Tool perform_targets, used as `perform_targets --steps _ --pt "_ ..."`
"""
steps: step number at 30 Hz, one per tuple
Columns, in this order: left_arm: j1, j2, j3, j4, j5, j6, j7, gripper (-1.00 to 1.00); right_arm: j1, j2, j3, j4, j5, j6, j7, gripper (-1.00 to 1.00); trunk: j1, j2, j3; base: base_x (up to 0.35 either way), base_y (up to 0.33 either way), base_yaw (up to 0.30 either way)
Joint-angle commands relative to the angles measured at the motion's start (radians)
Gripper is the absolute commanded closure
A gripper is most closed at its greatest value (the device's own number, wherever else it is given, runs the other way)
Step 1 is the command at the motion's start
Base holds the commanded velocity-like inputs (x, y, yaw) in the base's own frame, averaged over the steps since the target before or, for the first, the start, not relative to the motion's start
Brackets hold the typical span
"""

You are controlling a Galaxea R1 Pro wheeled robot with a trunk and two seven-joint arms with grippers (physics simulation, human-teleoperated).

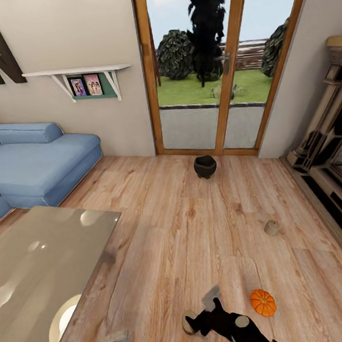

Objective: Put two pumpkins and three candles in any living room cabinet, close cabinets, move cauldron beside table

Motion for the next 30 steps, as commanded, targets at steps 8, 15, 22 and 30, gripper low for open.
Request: perform_targets --steps 8,15,22,30 --pt "-0.038 0.016 0.017 -0.195 0.005 0.113 -0.053 -1.0 0.0 0.007 -0.002 -0.482 -0.174 0.404 0.156 -1.0 0.0 0.0 0.0 0.0 0.0 0.0" --pt "-0.184 0.033 0.067 -0.223 0.013 0.208 -0.222 -1.0 -0.028 0.009 -0.003 -0.721 -0.189 0.559 0.161 -1.0 0.0 0.0 0.0 0.0 0.0 0.0" --pt "-0.259 0.057 0.08 -0.222 0.014 0.253 -0.417 -1.0 -0.111 0.005 -0.077 -0.73 -0.347 0.607 0.158 -1.0 0.0 0.0 0.0 0.0 0.0 0.0" --pt "-0.261 0.064 0.082 -0.229 0.013 0.254 -0.505 -1.0 -0.115 0.001 -0.09 -0.729 -0.407 0.615 0.159 -1.0 0.0 0.0 0.004 0.0 0.0 -0.056"
